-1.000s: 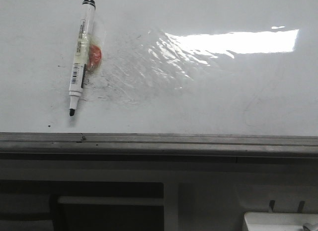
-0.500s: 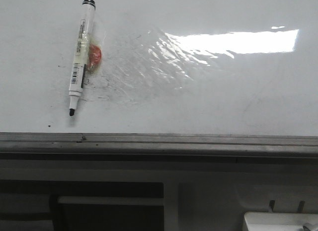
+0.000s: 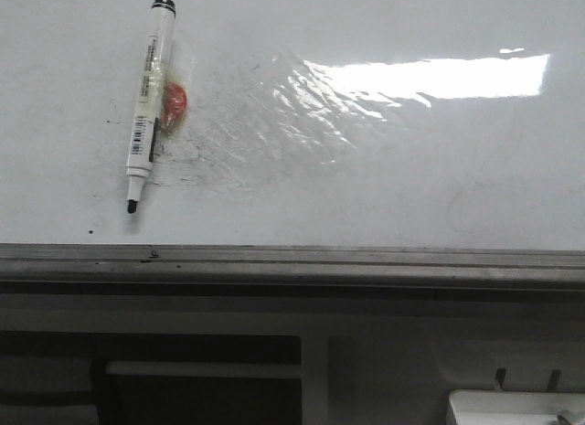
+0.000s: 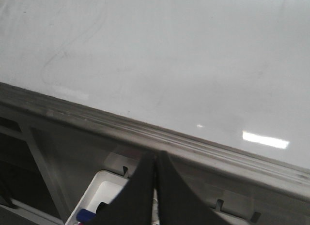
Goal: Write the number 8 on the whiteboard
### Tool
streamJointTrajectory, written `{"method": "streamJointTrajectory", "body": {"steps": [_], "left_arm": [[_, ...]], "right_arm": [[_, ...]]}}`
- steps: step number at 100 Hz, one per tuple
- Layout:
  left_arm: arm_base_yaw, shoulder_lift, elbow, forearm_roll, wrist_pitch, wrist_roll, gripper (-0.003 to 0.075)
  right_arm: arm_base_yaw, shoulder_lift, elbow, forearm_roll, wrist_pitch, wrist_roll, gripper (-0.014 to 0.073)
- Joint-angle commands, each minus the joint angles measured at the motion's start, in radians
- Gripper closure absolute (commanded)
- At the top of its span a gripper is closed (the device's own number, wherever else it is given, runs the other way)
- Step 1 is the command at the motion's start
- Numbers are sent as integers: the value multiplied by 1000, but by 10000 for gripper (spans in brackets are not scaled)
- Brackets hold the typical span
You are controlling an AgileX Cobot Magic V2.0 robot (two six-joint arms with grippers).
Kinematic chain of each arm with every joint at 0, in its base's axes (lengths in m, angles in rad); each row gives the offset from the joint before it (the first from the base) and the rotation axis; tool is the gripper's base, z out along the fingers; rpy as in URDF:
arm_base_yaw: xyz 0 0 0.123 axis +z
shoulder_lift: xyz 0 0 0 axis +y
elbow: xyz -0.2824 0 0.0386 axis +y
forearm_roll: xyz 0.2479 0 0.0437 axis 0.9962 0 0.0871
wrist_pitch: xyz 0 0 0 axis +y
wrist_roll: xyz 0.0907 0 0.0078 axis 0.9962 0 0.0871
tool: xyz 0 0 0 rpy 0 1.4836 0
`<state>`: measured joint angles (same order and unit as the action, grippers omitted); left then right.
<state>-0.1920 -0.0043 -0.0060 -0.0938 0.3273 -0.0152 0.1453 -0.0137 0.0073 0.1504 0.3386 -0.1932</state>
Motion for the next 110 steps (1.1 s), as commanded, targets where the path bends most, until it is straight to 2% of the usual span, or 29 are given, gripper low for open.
{"method": "streamJointTrajectory", "body": {"steps": [1,8,15,16,21,25,32,39,51,60,75,84,90,98,110], "left_arm": [[2,-29,39,6,-56,-11,741],[2,-29,39,-66,-84,-11,741],[2,-29,39,-319,-125,-11,741],[2,-29,39,-420,-135,-11,741],[2,-29,39,-605,-143,-11,741],[2,-29,39,-685,-151,-11,741],[2,-29,39,-765,-191,-11,741],[2,-29,39,-822,-211,-11,741],[2,-29,39,-931,-191,-11,741],[2,-29,35,-943,-183,-11,741],[2,-27,-7,-929,-146,15,740],[2,-8,-77,-878,-72,119,736],[2,25,-138,-856,-31,172,708],[2,103,-218,-845,17,276,596],[2,262,-340,-818,101,443,402]], "right_arm": [[-5,-19,16,-9,-72,-6,646],[-5,-19,16,-9,-125,-6,646],[-5,-19,16,3,-175,-6,646],[-5,-19,16,14,-188,-6,646],[-5,-19,16,93,-230,-6,646],[-5,-19,16,209,-256,-6,646],[-5,-19,16,423,-295,-6,646],[-5,-19,16,567,-353,-6,646],[-5,-19,16,682,-430,-6,646],[-5,-19,12,745,-437,-6,646],[-5,-19,-31,752,-433,-15,646],[-5,-13,-97,690,-299,-116,627],[-5,4,-161,624,-176,-185,581],[-5,45,-240,502,-49,-212,488],[-5,132,-346,359,50,-212,282]]}}
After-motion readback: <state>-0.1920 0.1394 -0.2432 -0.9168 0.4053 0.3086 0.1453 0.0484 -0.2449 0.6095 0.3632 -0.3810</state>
